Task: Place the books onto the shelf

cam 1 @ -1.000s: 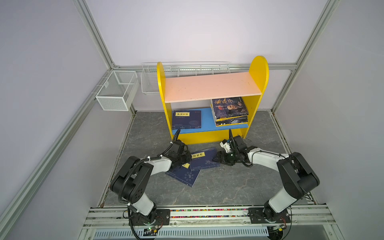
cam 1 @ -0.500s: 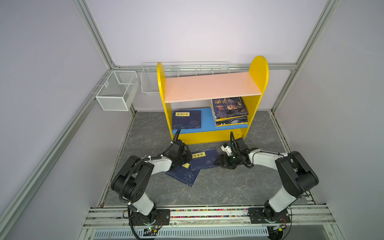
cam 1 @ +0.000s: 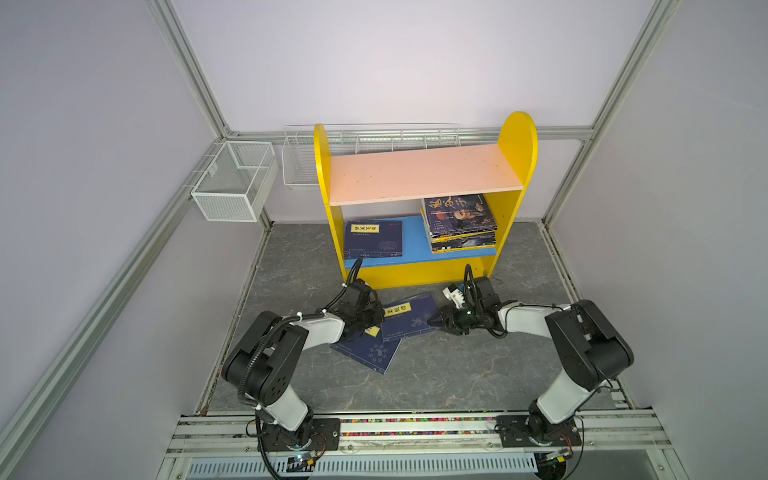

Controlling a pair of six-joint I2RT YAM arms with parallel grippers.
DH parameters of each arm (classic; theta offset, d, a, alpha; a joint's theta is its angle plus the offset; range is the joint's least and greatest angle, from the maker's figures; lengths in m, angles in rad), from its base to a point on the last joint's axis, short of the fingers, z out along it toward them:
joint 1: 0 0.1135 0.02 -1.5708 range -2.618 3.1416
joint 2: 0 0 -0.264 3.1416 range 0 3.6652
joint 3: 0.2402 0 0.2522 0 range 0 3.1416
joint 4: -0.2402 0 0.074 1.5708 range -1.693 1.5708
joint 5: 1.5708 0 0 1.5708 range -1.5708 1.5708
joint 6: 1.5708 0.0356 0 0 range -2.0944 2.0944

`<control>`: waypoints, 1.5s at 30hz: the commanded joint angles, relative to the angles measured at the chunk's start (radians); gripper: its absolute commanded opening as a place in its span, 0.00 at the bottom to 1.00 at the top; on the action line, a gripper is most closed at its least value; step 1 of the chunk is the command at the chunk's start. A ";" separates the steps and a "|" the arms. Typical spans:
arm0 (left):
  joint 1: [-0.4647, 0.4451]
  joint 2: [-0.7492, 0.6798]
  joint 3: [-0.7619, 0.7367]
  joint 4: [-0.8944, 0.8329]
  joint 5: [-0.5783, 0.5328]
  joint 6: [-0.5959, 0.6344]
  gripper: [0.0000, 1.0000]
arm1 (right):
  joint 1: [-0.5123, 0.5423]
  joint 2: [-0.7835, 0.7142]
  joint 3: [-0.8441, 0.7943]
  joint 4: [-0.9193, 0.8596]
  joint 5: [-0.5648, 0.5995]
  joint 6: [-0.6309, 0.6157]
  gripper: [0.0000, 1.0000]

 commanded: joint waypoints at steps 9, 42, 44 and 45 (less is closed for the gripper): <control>-0.039 0.005 -0.037 -0.169 -0.014 0.010 0.00 | 0.003 -0.106 -0.013 0.064 0.016 -0.028 0.10; 0.113 -0.852 -0.356 -0.402 -0.529 -0.248 0.59 | 0.098 0.029 0.473 0.474 0.261 0.185 0.10; 0.112 -0.840 -0.361 -0.390 -0.518 -0.249 0.59 | 0.112 0.104 0.531 0.497 0.280 0.213 0.10; 0.113 -0.834 -0.363 -0.381 -0.515 -0.249 0.59 | 0.119 0.139 0.562 0.504 0.288 0.228 0.11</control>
